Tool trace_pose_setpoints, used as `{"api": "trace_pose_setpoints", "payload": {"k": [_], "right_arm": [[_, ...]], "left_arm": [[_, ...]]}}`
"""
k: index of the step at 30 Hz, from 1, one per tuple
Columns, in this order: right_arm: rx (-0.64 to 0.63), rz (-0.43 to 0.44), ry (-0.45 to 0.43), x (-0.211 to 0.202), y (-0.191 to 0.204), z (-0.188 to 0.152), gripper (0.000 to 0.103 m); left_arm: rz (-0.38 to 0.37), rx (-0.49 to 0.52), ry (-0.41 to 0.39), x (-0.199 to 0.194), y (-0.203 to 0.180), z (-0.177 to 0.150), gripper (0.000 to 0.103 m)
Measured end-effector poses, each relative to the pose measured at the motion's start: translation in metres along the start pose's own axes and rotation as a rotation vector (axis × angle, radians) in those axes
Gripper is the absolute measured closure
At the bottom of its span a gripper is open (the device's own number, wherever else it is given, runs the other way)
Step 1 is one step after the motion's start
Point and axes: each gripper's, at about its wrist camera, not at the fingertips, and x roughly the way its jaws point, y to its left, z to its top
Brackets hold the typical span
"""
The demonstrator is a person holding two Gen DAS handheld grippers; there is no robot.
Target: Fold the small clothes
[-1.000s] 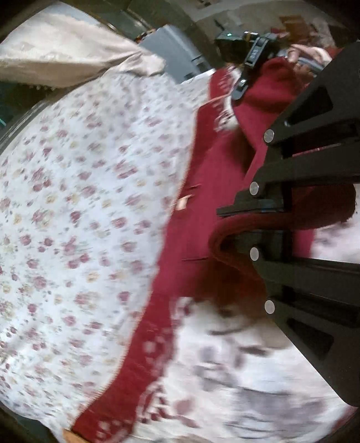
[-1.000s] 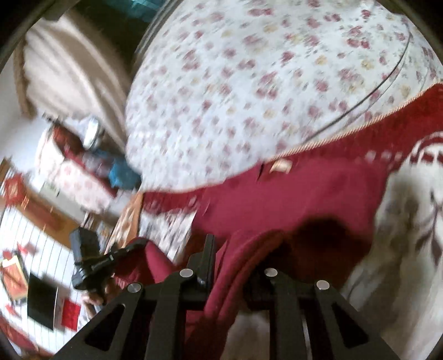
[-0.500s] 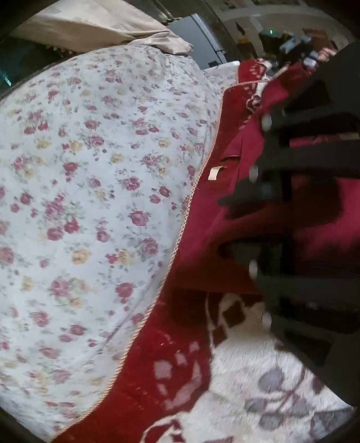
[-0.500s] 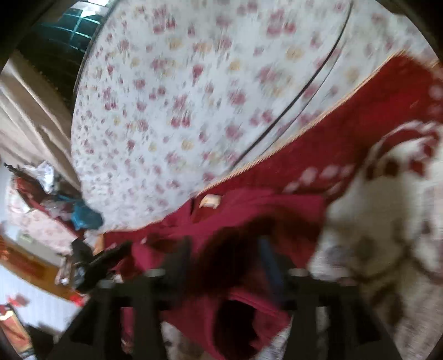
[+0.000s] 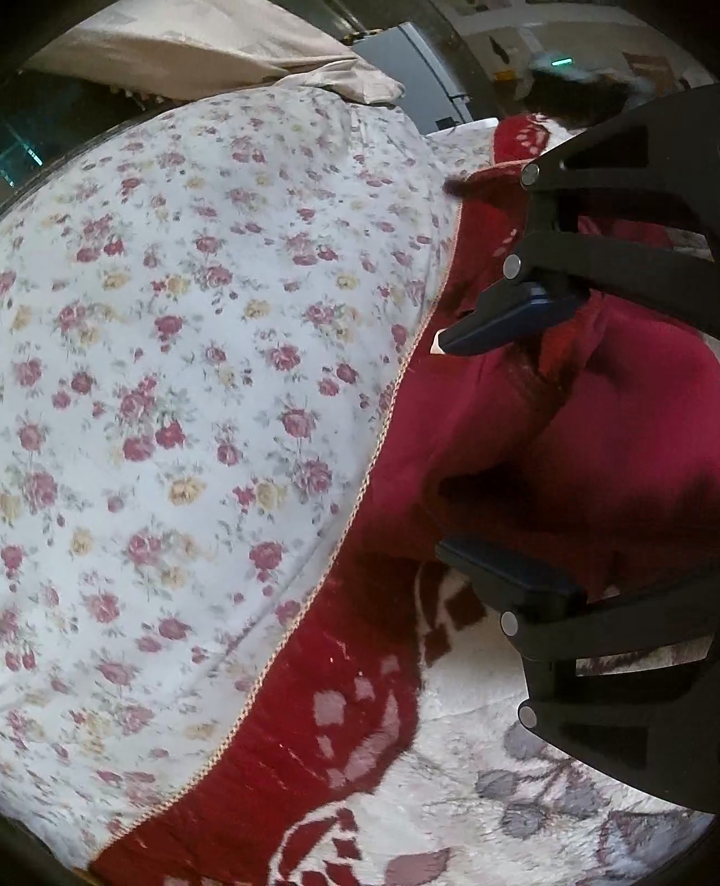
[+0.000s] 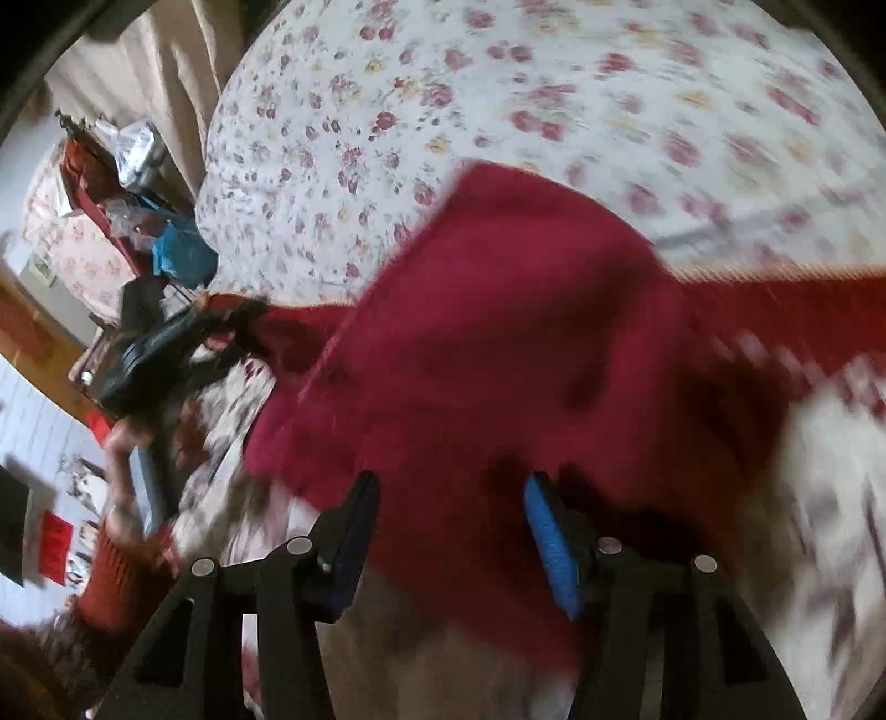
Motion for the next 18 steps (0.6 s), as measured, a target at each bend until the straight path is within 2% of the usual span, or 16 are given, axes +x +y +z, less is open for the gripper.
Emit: {"api": "trace_pose_setpoints", "payload": {"k": [3,5,6,8,10,14,18], "right_arm": [[0.145,-0.108,-0.076,0.033,-0.032,0.046,0.05],[0.235,-0.258,-0.117,0.039,-0.058,0.061,0.05],[0.274,-0.288,-0.128,0.035,-0.067,0.062,0.05],[0.308,-0.235,-0.144,0.017,-0.074,0.054,0.049],[0.283,-0.213,-0.137,-0.008,-0.071,0.038,0.048],[0.256,-0.15,-0.145,-0.055,-0.065,-0.001,0.041],[0.203,-0.097,-0.132,-0.078,-0.047,-0.038,0.041]], "left_arm": [[-0.002,-0.035,-0.006,-0.004,0.011,0.002,0.035],[0.007,-0.059,0.008,-0.004,0.021,0.002,0.033],[0.015,-0.063,0.017,-0.003,0.023,0.002,0.032],[0.031,-0.054,0.024,-0.004,0.027,0.001,0.032],[0.042,-0.04,0.021,-0.007,0.026,0.0,0.032],[0.013,-0.02,0.024,-0.011,0.018,-0.008,0.032],[0.02,0.022,0.05,-0.011,0.008,-0.025,0.032]]}}
